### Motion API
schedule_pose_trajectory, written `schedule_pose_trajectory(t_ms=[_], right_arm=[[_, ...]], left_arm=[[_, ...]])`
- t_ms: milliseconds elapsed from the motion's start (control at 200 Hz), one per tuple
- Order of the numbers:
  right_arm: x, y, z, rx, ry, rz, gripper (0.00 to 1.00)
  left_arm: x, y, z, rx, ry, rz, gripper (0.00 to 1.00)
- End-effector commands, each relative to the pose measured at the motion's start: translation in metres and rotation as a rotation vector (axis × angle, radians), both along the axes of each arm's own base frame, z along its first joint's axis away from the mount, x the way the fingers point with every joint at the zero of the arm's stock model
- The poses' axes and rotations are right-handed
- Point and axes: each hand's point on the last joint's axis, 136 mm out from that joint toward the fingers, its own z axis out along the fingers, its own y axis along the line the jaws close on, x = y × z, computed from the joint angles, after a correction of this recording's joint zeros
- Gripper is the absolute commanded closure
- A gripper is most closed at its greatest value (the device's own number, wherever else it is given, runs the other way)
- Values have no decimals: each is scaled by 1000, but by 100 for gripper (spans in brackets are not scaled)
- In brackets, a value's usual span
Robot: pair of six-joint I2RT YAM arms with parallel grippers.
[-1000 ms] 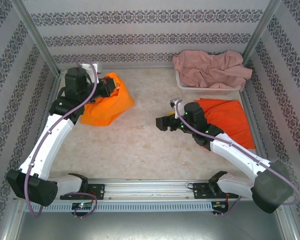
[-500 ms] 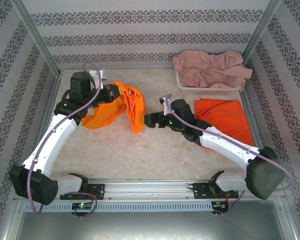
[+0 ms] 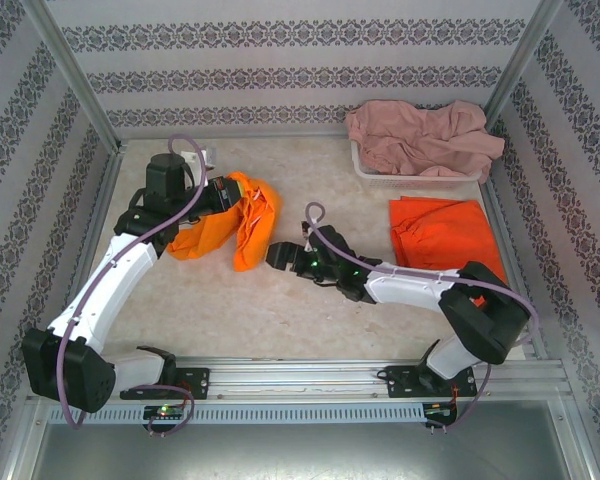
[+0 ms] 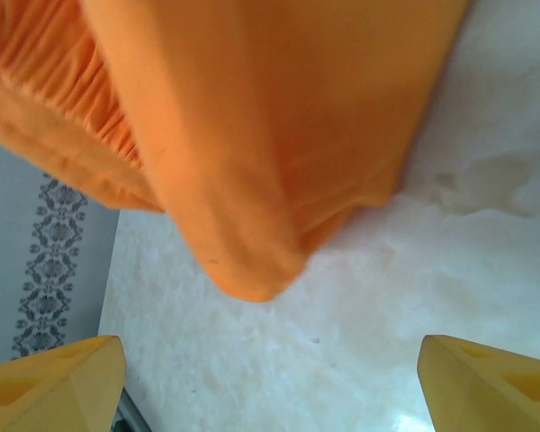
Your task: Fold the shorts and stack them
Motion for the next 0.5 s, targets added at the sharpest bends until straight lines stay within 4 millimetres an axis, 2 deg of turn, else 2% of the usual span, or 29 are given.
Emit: schedule_pose_trajectory(t_ms=[0, 165, 270, 385, 495], right_arm=[[11, 18, 13, 42, -49, -16, 15], [28, 29, 8, 19, -66, -29, 18], [51, 26, -1, 4, -59, -59, 32], [78, 28, -8, 33, -12, -43, 55], [90, 33, -1, 88, 23, -10, 73]], left_arm=[[5, 4, 22, -26, -91, 24, 100], [4, 4, 22, -33, -91, 21, 100], [1, 4, 24, -36, -96, 22, 100], [-3, 6, 25, -33, -103, 24, 100], [-6, 9, 23, -18, -105, 32, 100]])
